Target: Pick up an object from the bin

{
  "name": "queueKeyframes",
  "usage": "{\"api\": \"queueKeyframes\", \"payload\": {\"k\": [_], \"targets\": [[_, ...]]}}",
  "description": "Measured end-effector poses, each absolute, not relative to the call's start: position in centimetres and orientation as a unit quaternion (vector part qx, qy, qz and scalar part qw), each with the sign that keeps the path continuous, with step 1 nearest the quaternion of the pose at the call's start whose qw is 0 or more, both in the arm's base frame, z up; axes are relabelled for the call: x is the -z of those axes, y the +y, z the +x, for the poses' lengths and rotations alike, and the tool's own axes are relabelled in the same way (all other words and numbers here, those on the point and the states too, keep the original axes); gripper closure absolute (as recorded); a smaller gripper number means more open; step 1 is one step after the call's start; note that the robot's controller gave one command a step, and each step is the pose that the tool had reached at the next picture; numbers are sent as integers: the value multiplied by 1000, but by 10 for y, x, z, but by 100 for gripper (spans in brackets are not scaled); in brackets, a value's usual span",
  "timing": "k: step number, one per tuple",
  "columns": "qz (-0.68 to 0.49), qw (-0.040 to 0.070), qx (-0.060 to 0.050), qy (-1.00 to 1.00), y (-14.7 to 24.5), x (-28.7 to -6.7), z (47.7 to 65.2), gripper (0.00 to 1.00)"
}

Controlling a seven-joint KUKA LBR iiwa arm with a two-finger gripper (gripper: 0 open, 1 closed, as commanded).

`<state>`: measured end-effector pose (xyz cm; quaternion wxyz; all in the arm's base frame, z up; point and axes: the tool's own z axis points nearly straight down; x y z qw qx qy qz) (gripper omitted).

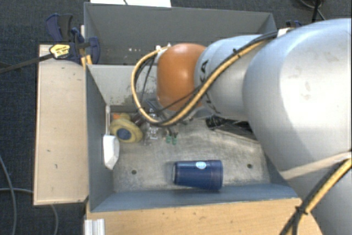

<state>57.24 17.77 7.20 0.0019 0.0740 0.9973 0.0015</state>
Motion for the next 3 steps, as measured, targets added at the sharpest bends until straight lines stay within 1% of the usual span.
{"api": "queueKeyframes", "payload": {"k": [1,2,3], "targets": [[75,2,-2,997,178,-72,572,100],[95,-1,0,995,178,-110,569,100],[100,1,0,995,180,-120,569,100]]}}
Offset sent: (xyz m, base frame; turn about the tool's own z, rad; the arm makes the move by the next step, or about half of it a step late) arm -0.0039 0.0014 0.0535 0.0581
